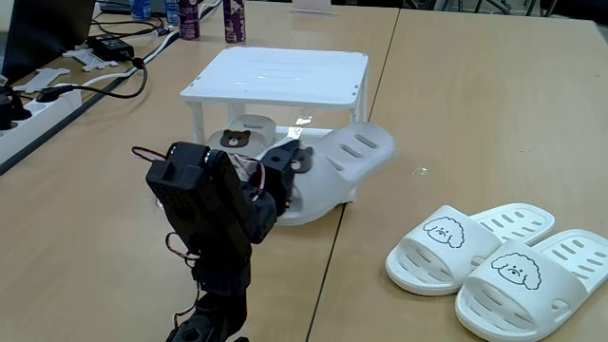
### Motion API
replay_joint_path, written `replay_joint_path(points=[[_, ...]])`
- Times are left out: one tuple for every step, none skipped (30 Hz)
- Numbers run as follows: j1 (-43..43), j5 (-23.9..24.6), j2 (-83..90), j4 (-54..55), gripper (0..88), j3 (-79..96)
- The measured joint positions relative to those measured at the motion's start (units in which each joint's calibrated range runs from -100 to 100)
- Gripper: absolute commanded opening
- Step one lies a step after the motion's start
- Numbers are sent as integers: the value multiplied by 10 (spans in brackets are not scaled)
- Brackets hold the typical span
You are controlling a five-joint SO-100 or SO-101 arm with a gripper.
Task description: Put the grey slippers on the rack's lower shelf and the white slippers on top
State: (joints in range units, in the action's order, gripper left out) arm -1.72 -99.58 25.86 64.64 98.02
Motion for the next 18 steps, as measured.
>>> replay_joint_path(points=[[18,0,-11,0,8,0],[29,0,-20,0,8,0],[43,0,-30,0,8,0],[56,0,-38,0,8,0],[72,0,-45,0,8,0],[91,0,-47,0,8,0],[116,0,-49,0,8,0],[135,0,-50,0,8,0],[151,0,-49,0,8,0],[153,0,-49,0,8,0],[151,0,-49,0,8,0],[151,0,-49,0,8,0],[151,0,-51,0,8,0],[149,0,-52,0,8,-2],[145,0,-54,0,8,-5],[143,0,-64,0,8,-15],[139,0,-89,0,8,-40],[136,0,-108,0,8,-63]])
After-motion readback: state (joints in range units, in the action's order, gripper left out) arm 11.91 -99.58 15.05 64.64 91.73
